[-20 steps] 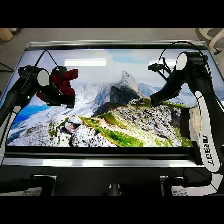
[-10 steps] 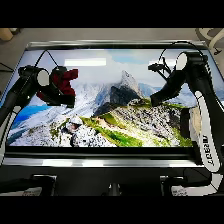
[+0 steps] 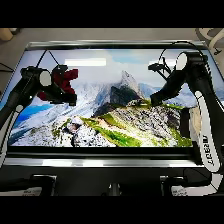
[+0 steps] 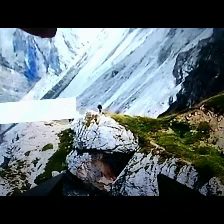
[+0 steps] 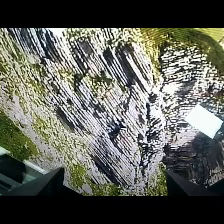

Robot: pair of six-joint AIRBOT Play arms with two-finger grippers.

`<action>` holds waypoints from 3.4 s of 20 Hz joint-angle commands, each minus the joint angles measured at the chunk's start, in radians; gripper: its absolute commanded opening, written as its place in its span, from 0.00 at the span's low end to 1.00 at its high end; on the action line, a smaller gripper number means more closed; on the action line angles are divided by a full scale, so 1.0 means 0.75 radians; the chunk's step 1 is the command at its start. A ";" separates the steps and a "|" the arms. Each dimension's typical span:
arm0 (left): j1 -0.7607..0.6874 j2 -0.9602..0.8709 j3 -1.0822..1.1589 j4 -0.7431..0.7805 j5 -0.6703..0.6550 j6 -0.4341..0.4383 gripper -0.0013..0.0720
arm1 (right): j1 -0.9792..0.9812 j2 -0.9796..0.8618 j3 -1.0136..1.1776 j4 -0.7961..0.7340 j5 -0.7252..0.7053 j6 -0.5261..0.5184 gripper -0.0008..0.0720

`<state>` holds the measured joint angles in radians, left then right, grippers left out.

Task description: Fold the shirts.

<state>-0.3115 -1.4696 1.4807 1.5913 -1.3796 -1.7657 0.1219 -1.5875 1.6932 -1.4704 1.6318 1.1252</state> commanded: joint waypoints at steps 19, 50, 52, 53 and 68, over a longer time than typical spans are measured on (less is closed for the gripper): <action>0.682 -0.498 0.449 -0.198 0.210 -0.395 0.94 | 0.001 -0.001 0.001 0.048 -0.328 -0.048 0.96; -0.506 0.426 0.025 -0.232 0.561 0.102 0.05 | 0.000 0.960 0.007 -0.264 -0.253 -0.032 0.94; -0.602 0.307 -0.145 -0.244 0.619 0.002 0.05 | 0.000 1.009 0.007 -0.250 -0.223 0.015 0.93; -0.641 0.227 -0.197 -0.291 0.634 -0.053 0.06 | 0.000 1.017 0.007 -0.238 -0.183 0.021 0.93; -0.152 0.226 -0.294 -0.184 -0.043 0.119 0.80 | 0.001 0.541 -0.591 0.360 -0.082 -0.084 0.86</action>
<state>-0.4839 -1.3209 1.4052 1.4425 -1.3788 -1.6814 0.1223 -1.1110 1.3941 -1.3426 1.6421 1.0958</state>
